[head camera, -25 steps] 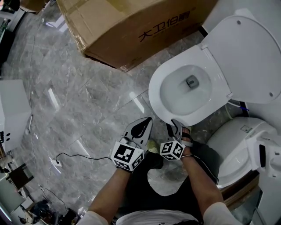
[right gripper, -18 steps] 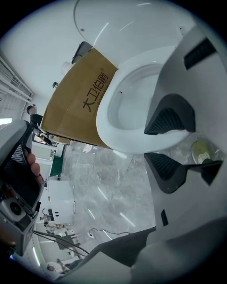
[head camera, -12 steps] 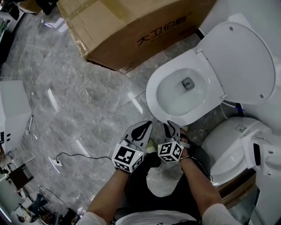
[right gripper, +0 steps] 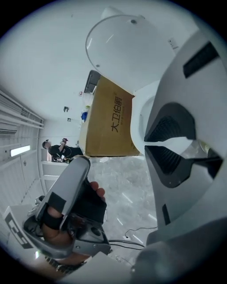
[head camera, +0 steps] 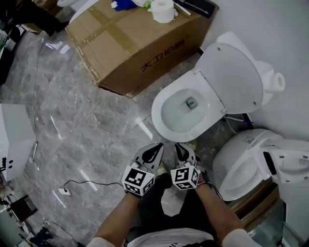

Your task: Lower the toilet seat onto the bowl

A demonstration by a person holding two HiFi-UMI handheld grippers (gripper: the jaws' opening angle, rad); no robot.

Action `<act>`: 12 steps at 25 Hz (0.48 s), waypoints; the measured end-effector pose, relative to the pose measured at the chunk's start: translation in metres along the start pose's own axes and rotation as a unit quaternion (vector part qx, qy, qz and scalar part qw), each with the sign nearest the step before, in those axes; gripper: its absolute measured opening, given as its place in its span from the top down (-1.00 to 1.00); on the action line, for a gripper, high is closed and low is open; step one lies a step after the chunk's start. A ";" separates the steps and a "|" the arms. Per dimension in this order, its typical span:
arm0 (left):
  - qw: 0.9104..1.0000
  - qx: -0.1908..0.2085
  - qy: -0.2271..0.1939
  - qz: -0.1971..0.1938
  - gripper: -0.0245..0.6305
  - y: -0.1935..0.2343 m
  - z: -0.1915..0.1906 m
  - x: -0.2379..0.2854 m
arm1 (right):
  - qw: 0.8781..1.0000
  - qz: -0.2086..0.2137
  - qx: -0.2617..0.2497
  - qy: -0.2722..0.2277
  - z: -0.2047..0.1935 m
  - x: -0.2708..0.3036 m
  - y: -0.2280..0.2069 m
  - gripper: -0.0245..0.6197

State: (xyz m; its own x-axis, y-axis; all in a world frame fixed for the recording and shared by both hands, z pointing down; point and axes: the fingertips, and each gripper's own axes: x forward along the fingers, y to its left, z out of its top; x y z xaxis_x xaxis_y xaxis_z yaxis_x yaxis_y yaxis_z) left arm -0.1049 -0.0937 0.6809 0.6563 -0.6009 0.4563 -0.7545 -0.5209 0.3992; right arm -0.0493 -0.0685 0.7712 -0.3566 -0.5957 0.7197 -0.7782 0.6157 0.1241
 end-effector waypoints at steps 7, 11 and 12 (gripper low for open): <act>1.000 0.018 -0.011 -0.010 0.89 -0.042 0.051 -0.028 | 0.999 -0.013 0.030 -0.039 0.058 -0.070 -0.015 0.82; 0.999 0.026 -0.020 -0.006 0.89 -0.064 0.083 -0.054 | 0.996 -0.022 0.057 -0.067 0.097 -0.113 -0.025 0.83; 0.999 0.029 -0.023 -0.004 0.89 -0.068 0.092 -0.060 | 0.995 -0.026 0.062 -0.076 0.107 -0.124 -0.028 0.83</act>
State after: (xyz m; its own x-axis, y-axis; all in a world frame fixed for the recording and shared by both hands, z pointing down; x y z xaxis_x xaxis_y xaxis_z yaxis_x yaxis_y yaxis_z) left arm -0.0932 -0.0777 0.5526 0.6623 -0.6234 0.4157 -0.7492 -0.5596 0.3543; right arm -0.0389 -0.0671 0.6051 -0.3813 -0.7015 0.6021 -0.8515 0.5201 0.0667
